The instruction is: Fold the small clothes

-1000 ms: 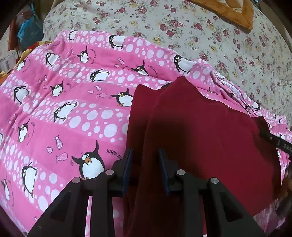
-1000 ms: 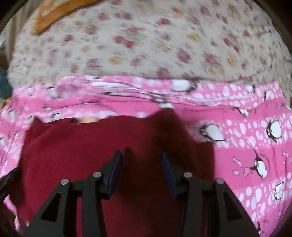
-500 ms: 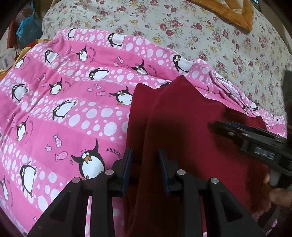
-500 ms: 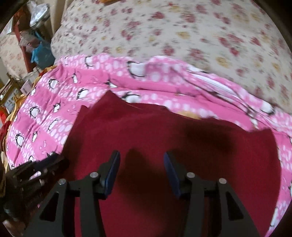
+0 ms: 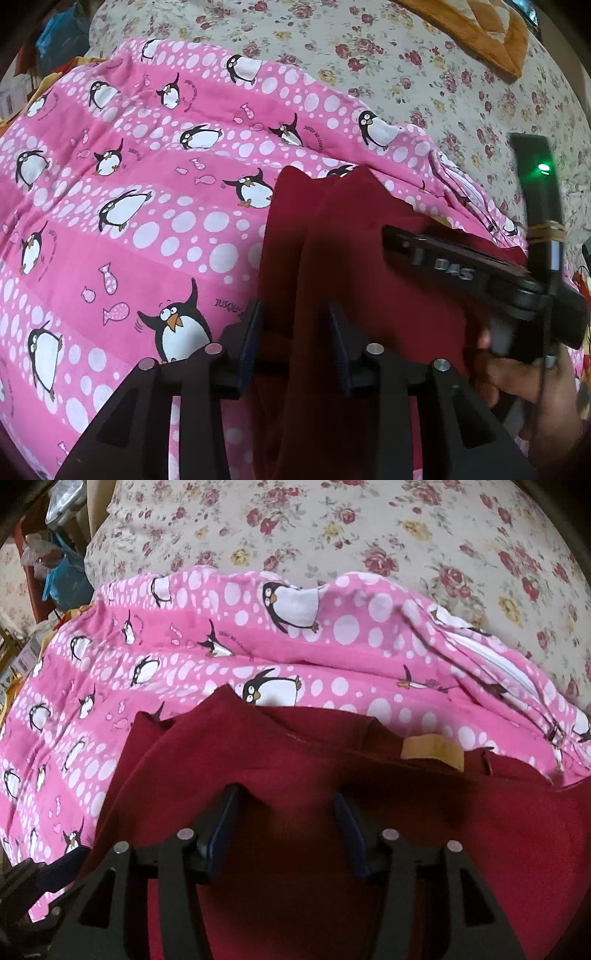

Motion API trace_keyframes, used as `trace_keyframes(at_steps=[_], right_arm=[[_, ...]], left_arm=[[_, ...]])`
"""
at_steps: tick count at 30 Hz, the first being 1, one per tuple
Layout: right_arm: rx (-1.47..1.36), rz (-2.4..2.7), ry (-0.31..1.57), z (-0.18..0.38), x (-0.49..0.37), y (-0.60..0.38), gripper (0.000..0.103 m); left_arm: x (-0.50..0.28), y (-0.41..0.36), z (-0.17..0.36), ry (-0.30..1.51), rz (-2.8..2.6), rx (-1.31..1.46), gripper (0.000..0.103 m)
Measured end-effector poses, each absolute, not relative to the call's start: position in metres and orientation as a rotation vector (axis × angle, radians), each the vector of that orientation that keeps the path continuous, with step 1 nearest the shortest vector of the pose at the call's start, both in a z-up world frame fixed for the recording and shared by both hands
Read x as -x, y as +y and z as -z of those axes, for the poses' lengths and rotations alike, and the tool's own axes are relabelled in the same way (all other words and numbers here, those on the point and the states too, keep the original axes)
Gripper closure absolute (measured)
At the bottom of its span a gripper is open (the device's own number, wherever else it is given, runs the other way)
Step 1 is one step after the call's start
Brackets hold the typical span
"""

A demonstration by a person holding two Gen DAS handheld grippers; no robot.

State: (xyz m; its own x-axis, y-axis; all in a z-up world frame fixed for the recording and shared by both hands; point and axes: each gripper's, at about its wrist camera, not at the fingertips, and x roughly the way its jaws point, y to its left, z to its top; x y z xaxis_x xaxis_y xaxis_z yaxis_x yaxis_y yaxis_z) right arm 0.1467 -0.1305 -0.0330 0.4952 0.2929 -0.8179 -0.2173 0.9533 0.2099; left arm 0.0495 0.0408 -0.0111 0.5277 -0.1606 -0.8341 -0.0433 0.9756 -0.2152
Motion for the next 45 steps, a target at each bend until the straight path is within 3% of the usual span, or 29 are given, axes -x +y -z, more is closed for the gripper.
trace_keyframes(at_steps=[8, 18, 29, 34, 39, 45], right_arm=[[-0.131, -0.316, 1.000, 0.008, -0.100, -0.172, 0.047], [-0.172, -0.292, 0.989, 0.020, -0.056, -0.212, 0.047], [-0.279, -0.323, 0.969, 0.021, -0.042, -0.234, 0.046], [-0.239, -0.324, 0.964, 0.021, -0.041, -0.227, 0.042], [-0.226, -0.331, 0.953, 0.022, -0.039, -0.226, 0.040], [-0.232, -0.346, 0.941, 0.024, -0.038, -0.227, 0.039]], left_arm=[[-0.049, 0.048, 0.012, 1.022, 0.067, 0.260, 0.080], [-0.050, 0.050, 0.015, 1.020, 0.050, 0.273, 0.071], [-0.058, 0.064, 0.013, 1.063, 0.100, 0.346, 0.068], [-0.061, 0.069, 0.016, 1.067, 0.105, 0.387, 0.063], [-0.063, 0.053, 0.023, 1.068, 0.109, 0.327, 0.045], [-0.068, 0.050, 0.026, 1.082, 0.146, 0.337, 0.043]])
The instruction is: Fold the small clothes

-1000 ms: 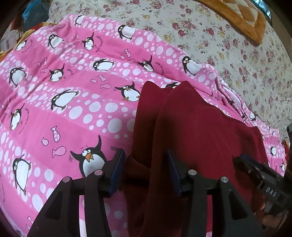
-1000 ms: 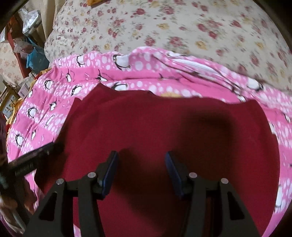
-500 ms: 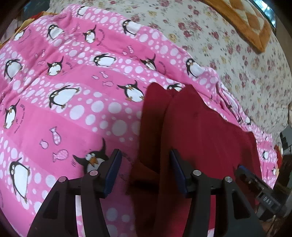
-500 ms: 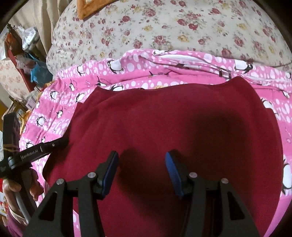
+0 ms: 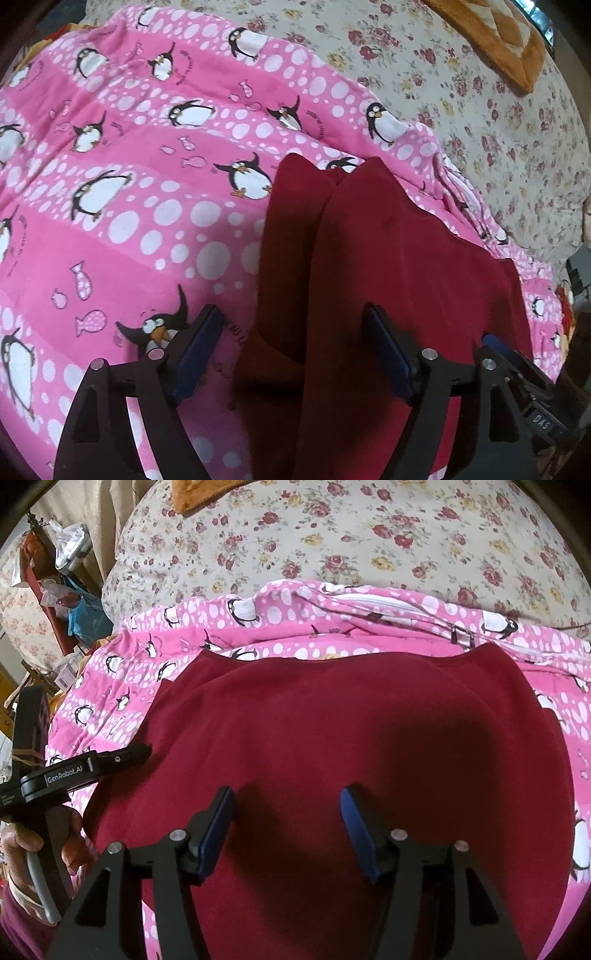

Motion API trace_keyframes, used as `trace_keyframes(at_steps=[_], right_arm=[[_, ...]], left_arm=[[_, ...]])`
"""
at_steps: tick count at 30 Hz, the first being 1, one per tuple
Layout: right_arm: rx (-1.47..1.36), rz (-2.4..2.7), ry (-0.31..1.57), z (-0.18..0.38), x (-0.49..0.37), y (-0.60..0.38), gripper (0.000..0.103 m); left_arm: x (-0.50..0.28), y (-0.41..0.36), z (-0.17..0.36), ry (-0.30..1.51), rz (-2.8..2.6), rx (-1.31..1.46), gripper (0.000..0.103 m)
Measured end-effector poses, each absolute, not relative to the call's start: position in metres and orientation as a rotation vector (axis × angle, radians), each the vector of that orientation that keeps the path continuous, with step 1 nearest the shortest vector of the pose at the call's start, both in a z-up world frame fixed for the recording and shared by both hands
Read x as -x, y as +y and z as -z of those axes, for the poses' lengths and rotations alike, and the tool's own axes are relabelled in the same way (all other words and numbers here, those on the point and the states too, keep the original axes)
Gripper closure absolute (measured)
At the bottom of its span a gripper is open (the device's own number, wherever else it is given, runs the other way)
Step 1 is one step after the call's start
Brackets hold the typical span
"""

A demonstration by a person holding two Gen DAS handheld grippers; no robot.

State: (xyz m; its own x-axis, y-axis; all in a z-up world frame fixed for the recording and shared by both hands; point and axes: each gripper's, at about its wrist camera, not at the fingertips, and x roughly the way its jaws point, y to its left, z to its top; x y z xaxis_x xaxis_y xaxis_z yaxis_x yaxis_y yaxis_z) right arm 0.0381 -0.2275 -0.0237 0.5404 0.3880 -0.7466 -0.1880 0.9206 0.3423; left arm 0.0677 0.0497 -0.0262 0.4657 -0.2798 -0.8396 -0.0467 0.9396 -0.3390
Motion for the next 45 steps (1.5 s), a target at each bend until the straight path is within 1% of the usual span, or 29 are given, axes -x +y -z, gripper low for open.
trace_keyframes(at_steps=[1, 2, 3, 7, 9, 10, 12, 14, 16, 17, 18, 20, 25, 27, 29, 32, 39, 40, 41, 42, 43, 45], right_arm=[[-0.232, -0.347, 0.939, 0.024, -0.038, -0.227, 0.039], [-0.230, -0.349, 0.936, 0.024, -0.037, -0.227, 0.038], [-0.228, -0.351, 0.933, 0.024, -0.037, -0.227, 0.037], [-0.228, -0.357, 0.928, 0.024, -0.036, -0.226, 0.035], [-0.239, -0.361, 0.923, 0.024, -0.036, -0.228, 0.035], [-0.247, -0.363, 0.921, 0.024, -0.036, -0.229, 0.035], [-0.270, -0.367, 0.919, 0.022, -0.035, -0.232, 0.035], [-0.301, -0.361, 0.916, 0.018, -0.035, -0.236, 0.035], [-0.326, -0.356, 0.909, 0.014, -0.035, -0.241, 0.036], [-0.328, -0.362, 0.912, 0.013, -0.036, -0.242, 0.045], [-0.329, -0.371, 0.919, 0.012, -0.038, -0.242, 0.063], [-0.338, -0.389, 0.933, 0.013, -0.041, -0.242, 0.077], [-0.386, -0.395, 0.967, 0.025, -0.045, -0.244, 0.078], [-0.421, -0.381, 0.975, 0.031, -0.047, -0.249, 0.088], [-0.456, -0.382, 0.977, 0.033, -0.048, -0.255, 0.092], [-0.505, -0.392, 0.975, 0.038, -0.049, -0.261, 0.095], [-0.606, -0.389, 0.961, 0.041, -0.047, -0.274, 0.095], [-0.633, -0.378, 0.955, 0.040, -0.045, -0.280, 0.092], [-0.663, -0.366, 0.943, 0.038, -0.041, -0.287, 0.089], [-0.692, -0.355, 0.929, 0.037, -0.037, -0.294, 0.083], [-0.724, -0.344, 0.910, 0.035, -0.032, -0.303, 0.080], [-0.781, -0.313, 0.879, 0.036, -0.024, -0.321, 0.064]], left_arm=[[-0.069, 0.049, 0.027, 1.086, 0.159, 0.341, 0.044], [-0.070, 0.047, 0.028, 1.091, 0.174, 0.342, 0.049], [-0.070, 0.045, 0.028, 1.094, 0.187, 0.341, 0.057], [-0.070, 0.040, 0.028, 1.101, 0.216, 0.326, 0.068], [-0.071, 0.042, 0.028, 1.104, 0.230, 0.356, 0.079], [-0.071, 0.043, 0.028, 1.105, 0.239, 0.371, 0.083], [-0.071, 0.046, 0.027, 1.105, 0.255, 0.408, 0.094], [-0.068, 0.047, 0.023, 1.095, 0.268, 0.431, 0.098], [-0.065, 0.045, 0.016, 1.070, 0.279, 0.421, 0.100], [-0.063, 0.043, 0.013, 1.055, 0.288, 0.422, 0.100], [-0.062, 0.043, 0.010, 1.046, 0.299, 0.430, 0.101], [-0.059, 0.042, 0.002, 1.027, 0.324, 0.451, 0.101], [-0.048, 0.026, -0.023, 0.992, 0.391, 0.458, 0.102], [-0.044, 0.018, -0.033, 0.985, 0.418, 0.440, 0.102], [-0.041, 0.005, -0.044, 0.988, 0.440, 0.426, 0.103], [-0.044, -0.011, -0.057, 0.995, 0.472, 0.428, 0.103], [-0.051, -0.072, -0.082, 1.021, 0.540, 0.364, 0.103], [-0.052, -0.081, -0.084, 1.025, 0.549, 0.352, 0.103], [-0.053, -0.093, -0.084, 1.032, 0.561, 0.338, 0.103], [-0.054, -0.104, -0.084, 1.037, 0.570, 0.325, 0.103], [-0.055, -0.117, -0.082, 1.046, 0.580, 0.310, 0.103], [-0.056, -0.132, -0.076, 1.064, 0.600, 0.302, 0.103]])
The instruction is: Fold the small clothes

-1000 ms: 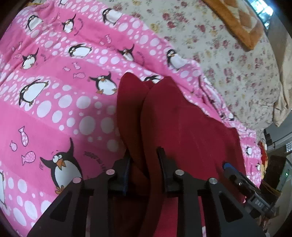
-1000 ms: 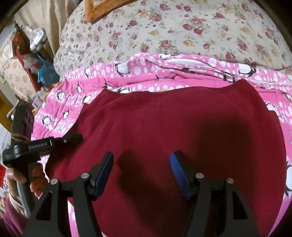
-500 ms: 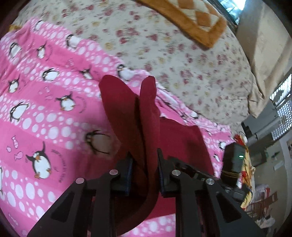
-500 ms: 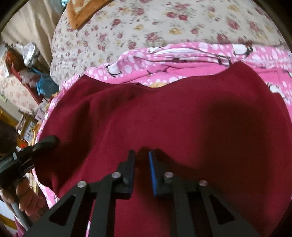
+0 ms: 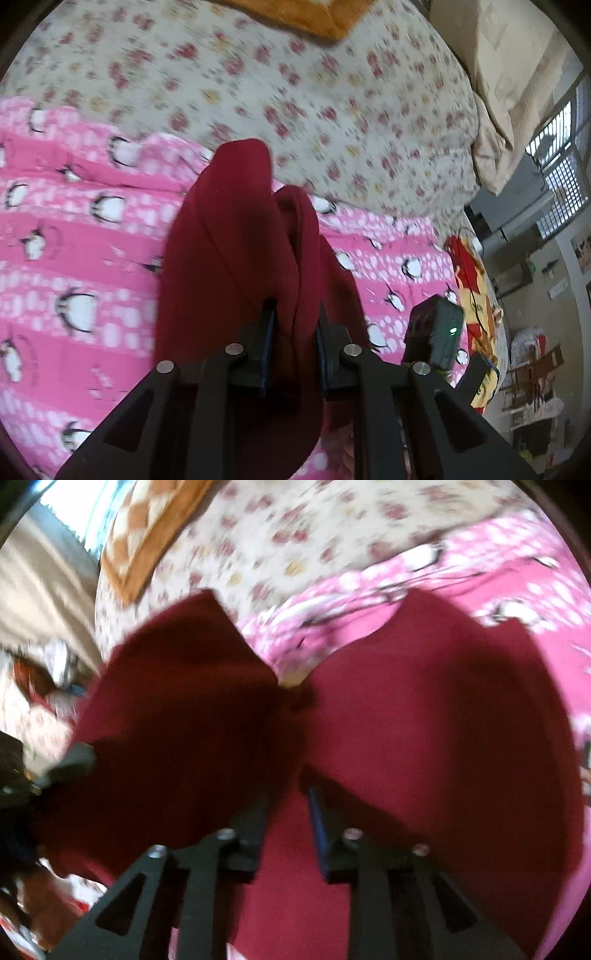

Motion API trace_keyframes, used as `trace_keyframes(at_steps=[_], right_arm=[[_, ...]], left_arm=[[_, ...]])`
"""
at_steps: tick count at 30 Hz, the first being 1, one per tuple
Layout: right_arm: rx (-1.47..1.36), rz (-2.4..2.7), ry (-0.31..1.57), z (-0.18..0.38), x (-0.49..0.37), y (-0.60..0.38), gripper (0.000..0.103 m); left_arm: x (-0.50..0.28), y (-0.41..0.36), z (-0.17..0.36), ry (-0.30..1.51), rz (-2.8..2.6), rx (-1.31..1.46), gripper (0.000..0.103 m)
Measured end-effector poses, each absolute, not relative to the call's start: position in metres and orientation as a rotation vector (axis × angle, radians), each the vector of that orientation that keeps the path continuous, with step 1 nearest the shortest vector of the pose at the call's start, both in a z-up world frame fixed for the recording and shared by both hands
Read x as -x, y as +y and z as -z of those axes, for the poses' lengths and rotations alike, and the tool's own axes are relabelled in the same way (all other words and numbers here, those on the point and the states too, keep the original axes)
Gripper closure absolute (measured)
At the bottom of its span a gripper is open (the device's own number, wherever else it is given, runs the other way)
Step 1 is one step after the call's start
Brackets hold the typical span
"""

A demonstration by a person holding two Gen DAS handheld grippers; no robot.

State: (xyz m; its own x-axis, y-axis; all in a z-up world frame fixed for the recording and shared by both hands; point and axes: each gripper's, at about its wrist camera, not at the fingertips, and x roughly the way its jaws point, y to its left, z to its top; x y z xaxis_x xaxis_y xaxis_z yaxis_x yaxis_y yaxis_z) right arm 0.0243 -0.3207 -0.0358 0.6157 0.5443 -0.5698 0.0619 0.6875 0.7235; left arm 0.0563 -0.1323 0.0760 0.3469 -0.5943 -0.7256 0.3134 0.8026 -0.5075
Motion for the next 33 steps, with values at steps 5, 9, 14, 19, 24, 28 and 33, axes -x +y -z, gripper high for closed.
trace_keyframes(at_steps=[5, 9, 14, 19, 24, 28, 33], right_arm=[[-1.173, -0.341, 0.769, 0.062, -0.011, -0.371, 0.063], [-1.347, -0.379, 0.708, 0.076, -0.008, -0.382, 0.063], [-1.332, -0.397, 0.712, 0.074, -0.010, -0.383, 0.057], [-1.176, -0.418, 0.795, 0.058, -0.023, -0.371, 0.043], [-0.904, -0.382, 0.897, 0.040, -0.040, -0.339, 0.036], [-0.611, -0.302, 0.937, 0.026, -0.045, -0.311, 0.069], [-0.507, -0.315, 0.866, -0.003, -0.033, -0.323, 0.081]], left_arm=[[-0.051, -0.161, -0.053, 1.151, 0.650, 0.279, 0.102], [-0.041, -0.157, -0.060, 1.171, 0.744, 0.325, 0.101], [-0.020, -0.136, -0.089, 1.064, 0.723, 0.250, 0.097], [-0.014, -0.108, -0.075, 1.049, 0.596, 0.193, 0.096], [0.003, -0.117, -0.028, 1.153, 0.602, 0.121, 0.097], [0.008, -0.128, -0.018, 1.149, 0.574, 0.090, 0.097], [0.006, -0.121, -0.046, 1.085, 0.597, 0.140, 0.096]])
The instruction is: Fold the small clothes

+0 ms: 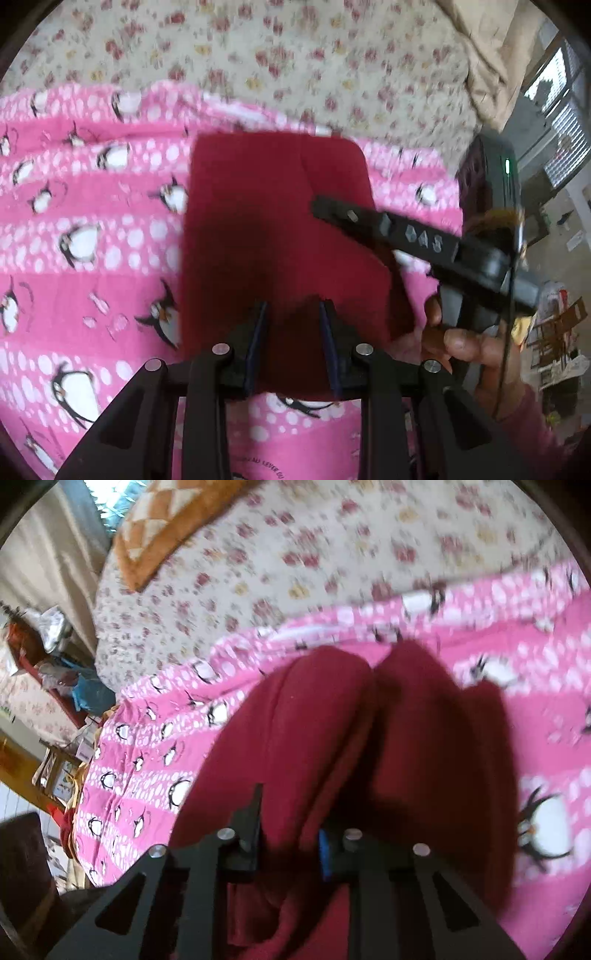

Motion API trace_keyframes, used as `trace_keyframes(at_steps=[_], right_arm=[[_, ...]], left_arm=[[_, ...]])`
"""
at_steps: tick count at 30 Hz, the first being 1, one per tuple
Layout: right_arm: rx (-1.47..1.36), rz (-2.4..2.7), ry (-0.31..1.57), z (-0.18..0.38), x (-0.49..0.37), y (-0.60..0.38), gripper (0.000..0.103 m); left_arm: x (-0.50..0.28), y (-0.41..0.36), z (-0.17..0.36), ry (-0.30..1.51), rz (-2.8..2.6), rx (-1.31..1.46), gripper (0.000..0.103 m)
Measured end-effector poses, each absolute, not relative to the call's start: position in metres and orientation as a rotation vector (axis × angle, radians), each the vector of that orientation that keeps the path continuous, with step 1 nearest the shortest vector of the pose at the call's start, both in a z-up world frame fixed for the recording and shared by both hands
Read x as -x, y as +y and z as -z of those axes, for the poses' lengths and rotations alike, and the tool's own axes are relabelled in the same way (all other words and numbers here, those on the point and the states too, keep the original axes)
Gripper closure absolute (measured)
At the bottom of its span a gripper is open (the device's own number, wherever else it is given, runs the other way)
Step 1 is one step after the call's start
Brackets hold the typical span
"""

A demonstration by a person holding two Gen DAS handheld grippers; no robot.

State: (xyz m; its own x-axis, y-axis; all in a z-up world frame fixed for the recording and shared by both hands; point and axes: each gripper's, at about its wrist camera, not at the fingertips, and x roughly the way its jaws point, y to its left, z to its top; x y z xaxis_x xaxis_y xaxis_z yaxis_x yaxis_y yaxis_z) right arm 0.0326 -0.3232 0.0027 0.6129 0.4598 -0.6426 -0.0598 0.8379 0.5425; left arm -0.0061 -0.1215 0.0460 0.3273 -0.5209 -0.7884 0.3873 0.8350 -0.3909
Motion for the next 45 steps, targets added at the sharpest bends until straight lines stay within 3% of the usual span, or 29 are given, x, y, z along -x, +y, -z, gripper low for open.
trace_keyframes(at_steps=[3, 7, 15, 24, 27, 36, 40, 45], right_arm=[[-0.479, -0.286, 0.843, -0.016, -0.030, -0.344, 0.081], [-0.452, -0.242, 0.855, -0.018, -0.033, -0.370, 0.081], [-0.438, -0.175, 0.896, 0.018, -0.040, -0.386, 0.080], [-0.404, -0.154, 0.841, -0.036, 0.002, -0.378, 0.060], [-0.354, -0.206, 0.812, -0.050, 0.018, -0.362, 0.060], [-0.101, -0.091, 0.982, -0.002, 0.041, -0.345, 0.063], [-0.286, -0.131, 0.983, 0.013, 0.050, -0.366, 0.063], [-0.307, -0.115, 0.909, -0.015, 0.054, -0.374, 0.058]], left_arm=[[-0.004, -0.112, -0.059, 1.036, 0.567, 0.203, 0.087], [-0.025, -0.114, -0.045, 1.059, 0.535, 0.258, 0.086], [-0.042, -0.150, -0.005, 1.062, 0.412, 0.112, 0.083], [-0.039, -0.151, -0.004, 1.037, 0.394, 0.084, 0.083], [-0.037, -0.152, -0.005, 1.033, 0.384, 0.078, 0.083], [-0.029, -0.154, -0.007, 1.028, 0.378, 0.059, 0.082], [-0.026, -0.156, -0.007, 1.024, 0.367, 0.044, 0.082], [-0.028, -0.155, -0.007, 1.030, 0.365, 0.046, 0.082]])
